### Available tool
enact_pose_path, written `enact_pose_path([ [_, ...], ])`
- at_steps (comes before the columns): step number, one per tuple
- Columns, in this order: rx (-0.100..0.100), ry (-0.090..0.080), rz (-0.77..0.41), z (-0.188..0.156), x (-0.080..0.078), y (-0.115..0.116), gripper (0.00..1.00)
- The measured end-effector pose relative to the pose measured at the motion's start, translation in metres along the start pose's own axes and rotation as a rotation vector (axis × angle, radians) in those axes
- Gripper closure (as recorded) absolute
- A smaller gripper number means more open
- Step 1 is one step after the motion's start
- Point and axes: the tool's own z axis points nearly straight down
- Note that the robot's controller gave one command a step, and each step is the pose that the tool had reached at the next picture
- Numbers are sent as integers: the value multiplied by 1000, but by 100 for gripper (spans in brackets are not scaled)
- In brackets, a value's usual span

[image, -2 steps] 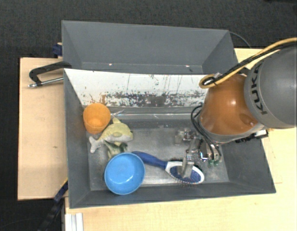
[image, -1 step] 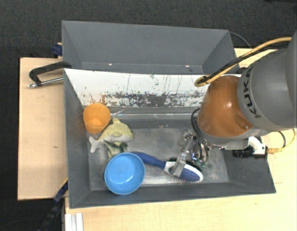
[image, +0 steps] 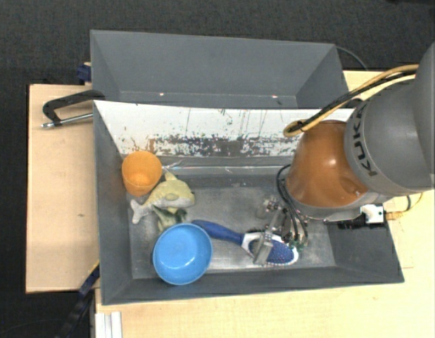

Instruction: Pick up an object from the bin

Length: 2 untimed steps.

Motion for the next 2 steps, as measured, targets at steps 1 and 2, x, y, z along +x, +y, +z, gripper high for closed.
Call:
enact_pose_path([
  [1,1,-3,-2,-2,0,2,0],
  [2,3,-1,-1,0,0,1,100],
])
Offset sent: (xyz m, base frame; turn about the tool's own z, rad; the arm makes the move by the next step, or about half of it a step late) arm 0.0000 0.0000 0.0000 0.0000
